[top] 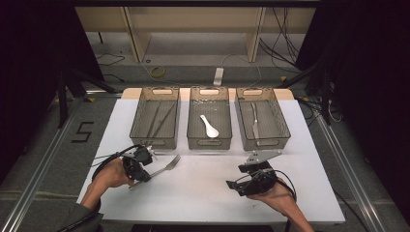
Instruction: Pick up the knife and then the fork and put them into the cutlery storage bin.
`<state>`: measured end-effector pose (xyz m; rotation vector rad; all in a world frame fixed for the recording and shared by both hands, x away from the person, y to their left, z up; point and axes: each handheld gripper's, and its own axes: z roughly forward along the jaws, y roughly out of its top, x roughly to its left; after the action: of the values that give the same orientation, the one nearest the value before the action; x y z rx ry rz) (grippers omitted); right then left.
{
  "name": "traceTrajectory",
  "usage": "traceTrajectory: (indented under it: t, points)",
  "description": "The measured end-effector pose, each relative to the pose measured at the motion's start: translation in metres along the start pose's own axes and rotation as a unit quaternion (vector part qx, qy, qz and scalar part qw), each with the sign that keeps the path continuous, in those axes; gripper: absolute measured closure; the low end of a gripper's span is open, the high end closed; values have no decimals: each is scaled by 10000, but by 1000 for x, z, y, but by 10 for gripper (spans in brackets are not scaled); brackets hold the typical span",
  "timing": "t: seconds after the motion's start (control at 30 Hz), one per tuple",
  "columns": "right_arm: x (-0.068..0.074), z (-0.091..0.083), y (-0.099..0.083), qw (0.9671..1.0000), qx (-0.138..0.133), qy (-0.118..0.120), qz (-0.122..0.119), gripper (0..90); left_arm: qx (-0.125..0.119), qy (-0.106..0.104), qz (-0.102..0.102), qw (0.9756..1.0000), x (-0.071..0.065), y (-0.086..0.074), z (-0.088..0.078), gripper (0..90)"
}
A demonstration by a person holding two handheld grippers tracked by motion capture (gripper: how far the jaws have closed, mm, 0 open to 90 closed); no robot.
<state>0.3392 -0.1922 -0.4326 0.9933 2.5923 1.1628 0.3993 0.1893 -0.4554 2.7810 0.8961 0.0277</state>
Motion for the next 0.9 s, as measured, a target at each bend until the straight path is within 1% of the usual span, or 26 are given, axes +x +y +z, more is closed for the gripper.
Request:
traceTrajectory:
  t: [0.13,0.2,0.27,0.47,0.6,0.7,0.77,0.9]
  points:
    - [1,0,0,10000,-5,5,-16,275,-111,-100,-75,9999,-2,1,-2,815]
    - [1,0,0,10000,-9,10,-19,276,-119,-100,-68,9999,-3,2,-4,815]
    - [1,0,0,10000,-9,9,-17,276,-200,-113,-145,9996,-3,2,-6,815]
    - [1,1,1,10000,1,15,-18,277,-426,-149,-234,9987,-6,4,-17,816]
    - [3,1,2,10000,-24,49,-50,278,-498,-139,-222,9984,-9,6,-21,816]
    - [7,2,5,9999,-64,87,-119,278,-549,-181,-174,9982,-14,9,-24,816]
    - [11,4,8,9996,-102,132,-227,278,-533,-195,-93,9983,-19,12,-25,816]
    - [22,7,17,9983,-258,210,-478,278,-566,-332,17,9978,-29,20,-26,815]
